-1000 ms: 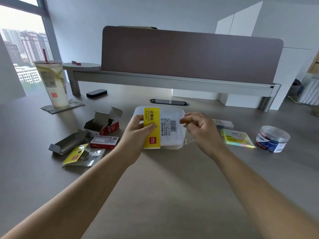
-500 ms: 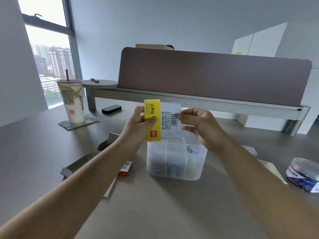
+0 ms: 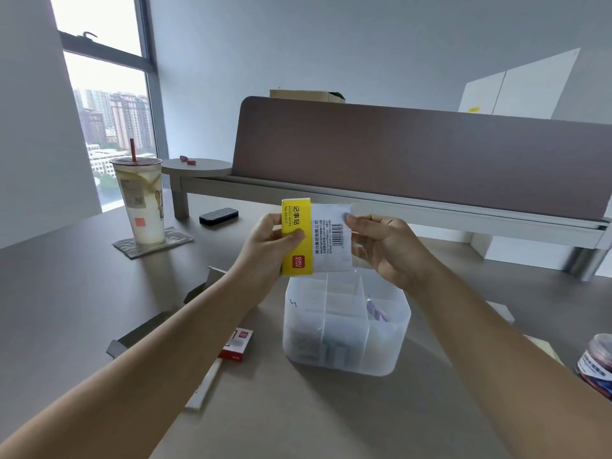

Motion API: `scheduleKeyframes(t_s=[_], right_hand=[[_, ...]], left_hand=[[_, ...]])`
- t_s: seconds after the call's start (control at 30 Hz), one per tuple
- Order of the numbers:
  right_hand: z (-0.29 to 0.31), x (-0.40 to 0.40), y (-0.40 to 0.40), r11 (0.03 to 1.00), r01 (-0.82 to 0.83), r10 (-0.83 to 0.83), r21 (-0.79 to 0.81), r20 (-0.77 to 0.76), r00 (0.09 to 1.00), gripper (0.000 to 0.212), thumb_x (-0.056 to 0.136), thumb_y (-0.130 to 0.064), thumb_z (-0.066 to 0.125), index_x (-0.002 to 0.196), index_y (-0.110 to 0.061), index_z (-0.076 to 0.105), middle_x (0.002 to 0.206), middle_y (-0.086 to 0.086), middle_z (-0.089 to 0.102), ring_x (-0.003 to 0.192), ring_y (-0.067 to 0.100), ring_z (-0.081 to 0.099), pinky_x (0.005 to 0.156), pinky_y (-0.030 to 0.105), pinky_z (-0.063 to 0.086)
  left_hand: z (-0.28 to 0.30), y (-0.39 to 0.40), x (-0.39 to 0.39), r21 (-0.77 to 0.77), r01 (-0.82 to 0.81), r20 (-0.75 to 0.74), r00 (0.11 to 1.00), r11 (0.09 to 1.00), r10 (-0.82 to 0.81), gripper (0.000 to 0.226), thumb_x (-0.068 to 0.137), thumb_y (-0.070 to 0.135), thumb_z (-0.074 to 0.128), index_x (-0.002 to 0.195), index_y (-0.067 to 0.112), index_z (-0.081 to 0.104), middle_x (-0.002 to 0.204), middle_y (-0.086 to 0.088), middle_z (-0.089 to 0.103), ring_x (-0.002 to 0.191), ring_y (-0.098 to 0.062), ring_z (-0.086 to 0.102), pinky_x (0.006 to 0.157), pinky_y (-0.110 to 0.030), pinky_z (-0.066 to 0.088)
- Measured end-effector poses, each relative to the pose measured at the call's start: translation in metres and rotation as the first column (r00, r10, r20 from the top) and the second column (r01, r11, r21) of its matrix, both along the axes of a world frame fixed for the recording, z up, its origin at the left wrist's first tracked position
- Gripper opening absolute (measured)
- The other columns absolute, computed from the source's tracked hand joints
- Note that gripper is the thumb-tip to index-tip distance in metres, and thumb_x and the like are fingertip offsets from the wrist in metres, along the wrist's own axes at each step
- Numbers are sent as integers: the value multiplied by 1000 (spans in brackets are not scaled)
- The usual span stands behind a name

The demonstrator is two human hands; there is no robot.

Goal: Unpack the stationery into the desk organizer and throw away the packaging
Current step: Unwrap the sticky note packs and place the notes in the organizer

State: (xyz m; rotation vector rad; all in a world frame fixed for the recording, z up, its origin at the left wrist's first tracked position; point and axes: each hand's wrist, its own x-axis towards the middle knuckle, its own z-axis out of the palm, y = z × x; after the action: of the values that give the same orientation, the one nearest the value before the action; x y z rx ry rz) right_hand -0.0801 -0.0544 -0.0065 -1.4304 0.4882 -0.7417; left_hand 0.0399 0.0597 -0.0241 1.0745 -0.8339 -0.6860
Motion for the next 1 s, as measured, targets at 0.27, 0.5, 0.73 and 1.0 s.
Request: scheduleKeyframes(t_s=[0.27,0.5,0.73,1.0], right_hand=[[-3,9,-10,989,-79,71,122,67,995,32,47,-23,75,69,-4,60,63,14,60,59,22,46,45,16,43],[-3,11,-15,987,-97,88,131,73,993,32,51,-19,75,74,-3,59,72,19,54,65,22,51,53,17,50],[1,7,-13,999,16,-16,-28,-16,1000,11,77,-14,65,74,-8,57,69,6,71,64,21,65,67,28,56],[0,0,-9,973,53,-88,-224,-148,985,14,79,-29,63,77,-15,60,90,10,66,76,22,61,69,27,54]], left_hand=[[-4,-10,8,-27,17,-81,997,999,-20,12,89,6,45,97,12,50,89,-3,63,77,-18,62,52,-21,56],[-2,-16,12,0,18,-92,996,1000,-18,16,90,5,43,88,18,52,88,0,62,75,-15,63,52,-22,55],[1,-19,9,-44,15,-67,998,999,-18,18,91,2,40,92,17,49,91,-1,61,82,-16,61,56,-22,55],[3,-20,3,-102,-16,10,1000,995,17,20,91,0,38,87,19,46,87,1,60,79,-15,60,55,-21,54]])
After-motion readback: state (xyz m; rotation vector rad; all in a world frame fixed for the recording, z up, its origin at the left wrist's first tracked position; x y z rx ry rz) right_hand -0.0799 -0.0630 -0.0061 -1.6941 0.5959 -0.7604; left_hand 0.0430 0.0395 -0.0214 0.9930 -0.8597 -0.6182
